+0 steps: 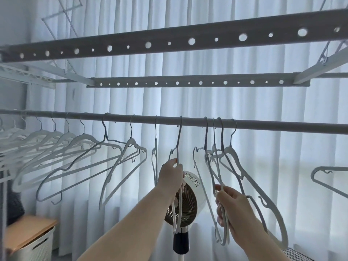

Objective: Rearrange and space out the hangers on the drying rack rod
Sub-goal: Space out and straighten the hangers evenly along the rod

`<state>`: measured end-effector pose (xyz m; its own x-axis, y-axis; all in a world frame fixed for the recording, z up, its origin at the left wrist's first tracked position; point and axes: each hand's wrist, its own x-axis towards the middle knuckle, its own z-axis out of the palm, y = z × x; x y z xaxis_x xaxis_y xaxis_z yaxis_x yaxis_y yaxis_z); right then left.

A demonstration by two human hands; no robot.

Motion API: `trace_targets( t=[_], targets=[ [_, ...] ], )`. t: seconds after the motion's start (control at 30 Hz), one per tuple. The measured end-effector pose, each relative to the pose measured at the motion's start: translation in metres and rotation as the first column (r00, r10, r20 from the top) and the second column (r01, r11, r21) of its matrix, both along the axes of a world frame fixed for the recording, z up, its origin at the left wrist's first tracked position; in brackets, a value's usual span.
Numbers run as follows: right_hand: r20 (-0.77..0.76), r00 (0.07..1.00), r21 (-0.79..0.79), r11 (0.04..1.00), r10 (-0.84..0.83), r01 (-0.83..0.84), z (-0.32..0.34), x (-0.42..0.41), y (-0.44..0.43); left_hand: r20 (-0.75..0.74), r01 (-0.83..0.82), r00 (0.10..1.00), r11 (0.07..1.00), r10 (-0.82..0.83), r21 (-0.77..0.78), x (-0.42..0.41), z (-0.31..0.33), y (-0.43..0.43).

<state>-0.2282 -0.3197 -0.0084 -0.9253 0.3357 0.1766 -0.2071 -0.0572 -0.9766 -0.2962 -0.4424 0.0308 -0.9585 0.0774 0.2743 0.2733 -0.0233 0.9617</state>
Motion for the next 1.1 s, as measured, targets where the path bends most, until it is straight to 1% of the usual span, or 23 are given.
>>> trace_targets(
  t=[0.13,0.37,0.47,0.53,0.57,0.63,0.7,0.8,0.87,0.97,1.03,1.1],
  targets=[
    [-0.015,1.0,-0.013,1.0,-0.006,0.006,-0.001,0.0,-0.001,-0.005,-0.016,1.0,1.0,0.016,-0.003,0.001,0.001,-0.006],
    [-0.01,1.0,-0.019,1.0,-0.016,0.016,-0.002,-0.001,-0.007,0.015,0.034,0.999,0.999,-0.034,0.035,-0.002,-0.001,-0.011],
    [-0.009,0.999,0.012,0.999,-0.04,0.04,-0.004,-0.001,-0.009,0.011,0.022,1.0,1.0,-0.022,0.019,-0.003,-0.002,-0.015],
    [-0.015,0.999,0.017,0.999,-0.047,0.047,-0.004,-0.001,-0.009,-0.018,0.01,1.0,1.0,-0.01,-0.006,-0.001,-0.001,-0.019],
    [-0.018,0.999,0.018,0.999,-0.049,0.049,-0.004,-0.001,-0.01,-0.055,-0.012,0.998,0.999,0.01,-0.044,0.0,-0.001,-0.021],
    [-0.022,0.998,0.027,0.998,-0.061,0.062,-0.003,-0.001,-0.01,-0.167,-0.119,0.982,0.975,0.088,-0.186,0.001,-0.001,-0.024],
    [-0.027,0.997,0.037,0.997,-0.07,0.071,-0.002,0.0,-0.011,-0.271,-0.211,0.952,0.943,0.139,-0.257,0.005,0.001,-0.026],
    [-0.051,0.997,0.014,0.998,-0.062,0.063,-0.002,0.003,-0.01,-0.424,-0.276,0.896,0.915,0.134,-0.294,0.018,0.004,-0.024],
    [-0.06,0.996,-0.016,0.998,-0.068,0.067,0.0,0.007,-0.008,-0.479,-0.279,0.874,0.892,0.083,-0.356,0.028,0.006,-0.02],
    [-0.076,0.994,-0.062,0.995,-0.078,0.073,0.001,0.012,-0.001,-0.485,-0.238,0.875,0.854,-0.018,-0.462,0.043,0.008,-0.012],
    [-0.074,0.993,-0.079,0.994,-0.087,0.081,0.001,0.015,0.006,-0.437,-0.179,0.895,0.826,-0.089,-0.534,0.05,0.009,-0.006],
    [-0.075,0.993,-0.083,0.993,-0.088,0.082,0.001,0.019,0.015,-0.374,-0.14,0.918,0.779,-0.128,-0.611,0.054,0.008,0.0]
  ],
)
